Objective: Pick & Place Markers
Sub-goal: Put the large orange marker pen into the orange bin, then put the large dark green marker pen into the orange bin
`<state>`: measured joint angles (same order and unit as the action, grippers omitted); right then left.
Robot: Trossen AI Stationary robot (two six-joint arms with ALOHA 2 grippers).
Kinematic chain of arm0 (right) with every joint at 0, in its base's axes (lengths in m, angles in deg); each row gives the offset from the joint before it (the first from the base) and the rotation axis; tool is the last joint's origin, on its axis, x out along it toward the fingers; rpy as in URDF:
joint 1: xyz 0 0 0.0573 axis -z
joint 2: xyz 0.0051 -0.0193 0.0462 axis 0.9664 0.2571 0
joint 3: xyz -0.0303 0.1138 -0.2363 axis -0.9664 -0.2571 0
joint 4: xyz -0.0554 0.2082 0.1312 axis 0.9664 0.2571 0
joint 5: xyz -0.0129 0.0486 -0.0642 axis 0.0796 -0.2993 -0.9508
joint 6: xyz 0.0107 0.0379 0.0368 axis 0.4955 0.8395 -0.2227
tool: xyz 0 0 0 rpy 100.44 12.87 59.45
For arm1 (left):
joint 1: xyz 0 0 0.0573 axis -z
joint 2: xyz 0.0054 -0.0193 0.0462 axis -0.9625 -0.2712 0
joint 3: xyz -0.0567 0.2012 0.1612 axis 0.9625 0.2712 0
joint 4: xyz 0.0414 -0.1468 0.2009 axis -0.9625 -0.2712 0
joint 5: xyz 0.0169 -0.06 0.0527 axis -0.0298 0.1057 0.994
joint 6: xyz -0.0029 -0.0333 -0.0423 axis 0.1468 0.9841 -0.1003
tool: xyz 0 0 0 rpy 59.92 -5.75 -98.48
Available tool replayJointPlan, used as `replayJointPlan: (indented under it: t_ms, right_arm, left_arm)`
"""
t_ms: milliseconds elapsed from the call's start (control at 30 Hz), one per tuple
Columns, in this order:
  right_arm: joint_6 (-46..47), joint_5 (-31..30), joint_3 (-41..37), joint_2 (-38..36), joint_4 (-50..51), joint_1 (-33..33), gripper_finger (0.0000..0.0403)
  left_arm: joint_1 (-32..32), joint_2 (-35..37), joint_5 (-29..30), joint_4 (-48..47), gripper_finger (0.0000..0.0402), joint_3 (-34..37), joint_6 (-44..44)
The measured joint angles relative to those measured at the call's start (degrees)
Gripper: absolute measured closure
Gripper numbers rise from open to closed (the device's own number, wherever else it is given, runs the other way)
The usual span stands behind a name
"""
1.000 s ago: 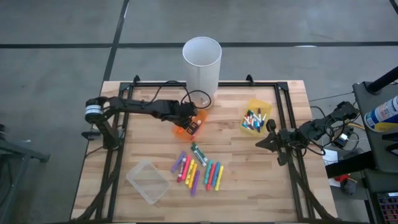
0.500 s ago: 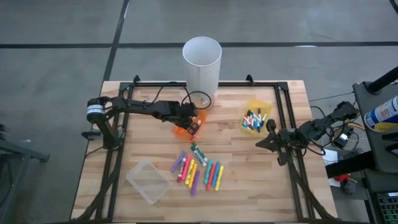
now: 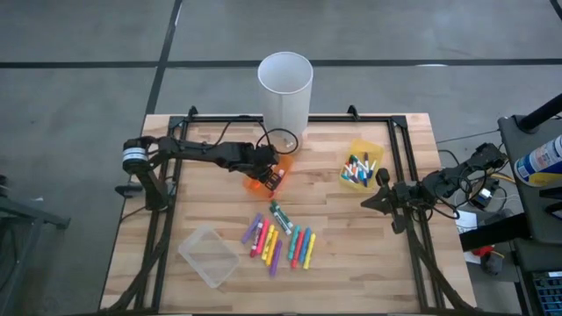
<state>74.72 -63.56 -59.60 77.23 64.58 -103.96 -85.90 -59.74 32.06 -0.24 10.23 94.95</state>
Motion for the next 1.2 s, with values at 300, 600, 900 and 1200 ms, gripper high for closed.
replayJointPlan:
  t_ms: [300, 600, 900, 1200]
  right_arm:
    - [0.01, 0.0, 0.0, 0.0, 0.0, 0.0, 0.0394]
    - [-0.01, 0.0, 0.0, 0.0, 0.0, 0.0, 0.0394]
    - [0.01, 0.0, 0.0, 0.0, 0.0, 0.04, 0.0394]
    - [-0.01, 0.01, 0.0, 0.0, 0.0, 0.04, 0.0394]
  left_arm:
    - [0.0, 0.01, 0.0, 0.0, 0.0271, 0.0, -0.03]
    - [0.0, 0.04, -0.02, 0.13, 0.0269, -1.18, -0.74]
    - [1.1, 0.22, -1.42, -4.58, 0.0268, -5.97, -5.78]
    - [3.93, 0.22, -1.49, -5.8, 0.0268, -9.5, -7.83]
